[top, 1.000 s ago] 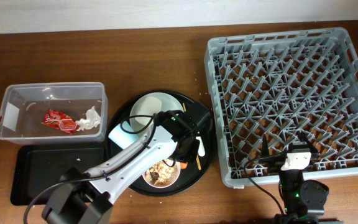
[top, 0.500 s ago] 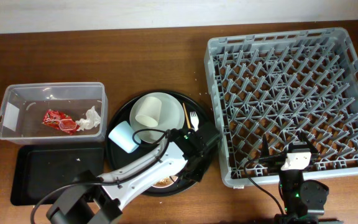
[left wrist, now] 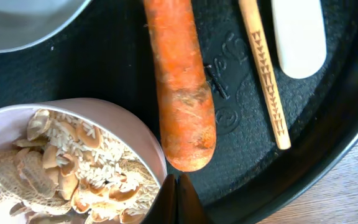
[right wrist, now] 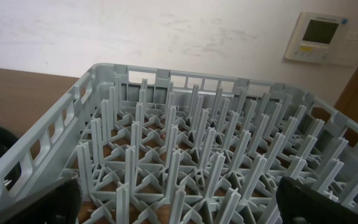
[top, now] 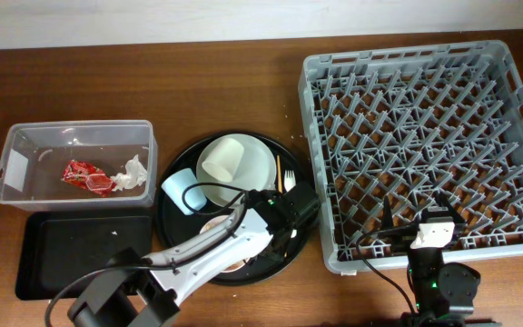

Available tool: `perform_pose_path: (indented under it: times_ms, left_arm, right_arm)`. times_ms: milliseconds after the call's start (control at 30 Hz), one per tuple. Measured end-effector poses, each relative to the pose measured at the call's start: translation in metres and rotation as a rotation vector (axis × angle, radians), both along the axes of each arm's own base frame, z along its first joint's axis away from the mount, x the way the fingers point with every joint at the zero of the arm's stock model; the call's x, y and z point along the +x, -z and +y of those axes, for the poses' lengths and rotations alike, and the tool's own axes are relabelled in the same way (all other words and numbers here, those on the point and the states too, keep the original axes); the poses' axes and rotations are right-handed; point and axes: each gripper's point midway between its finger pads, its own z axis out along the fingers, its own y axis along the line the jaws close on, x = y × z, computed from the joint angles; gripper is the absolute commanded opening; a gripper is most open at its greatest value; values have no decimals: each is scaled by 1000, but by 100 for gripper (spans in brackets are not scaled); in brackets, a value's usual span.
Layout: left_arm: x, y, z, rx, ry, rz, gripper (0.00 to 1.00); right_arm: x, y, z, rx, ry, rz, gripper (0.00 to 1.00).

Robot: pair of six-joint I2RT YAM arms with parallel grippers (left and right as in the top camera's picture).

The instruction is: Sort waste into correct bins and load items into the dishwasher rack

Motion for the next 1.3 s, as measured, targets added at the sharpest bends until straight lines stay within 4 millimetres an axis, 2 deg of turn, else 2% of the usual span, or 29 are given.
perform_pose_path:
  times_ms: [167, 300, 433, 467, 567, 800, 1100, 1167, 1267, 1300]
  left_arm:
    - [4, 0, 4, 8, -14, -5, 0]
    - [2, -3, -1, -14, -14, 11, 0]
    - [14, -27, -19, -66, -13, -14, 0]
    - [20, -42, -27, -90, -13, -29, 0]
    - [26, -54, -33, -113, -20, -48, 0]
    - [43, -54, -9, -104, -145, -39, 0]
    - [44, -54, -8, -104, -160, -39, 1]
    - [44, -54, -8, -104, -160, -39, 9]
    - [44, -54, -8, -105, -167, -39, 10]
    - [44, -54, -8, -105, -170, -39, 13]
  right_arm:
    - [0, 0, 0, 0, 0, 0, 99]
    - [0, 0, 0, 0, 0, 0, 99]
    - [0, 0, 0, 0, 0, 0, 99]
    - [0, 0, 0, 0, 0, 0, 99]
    - [0, 0, 0, -1, 0, 0, 99]
    - [0, 0, 0, 0, 0, 0, 99]
    - [0, 0, 0, 0, 0, 0, 99]
    - [0, 0, 0, -1, 0, 0, 99]
    - [0, 0, 0, 0, 0, 0, 99]
    - [0, 0, 0, 0, 0, 0, 99]
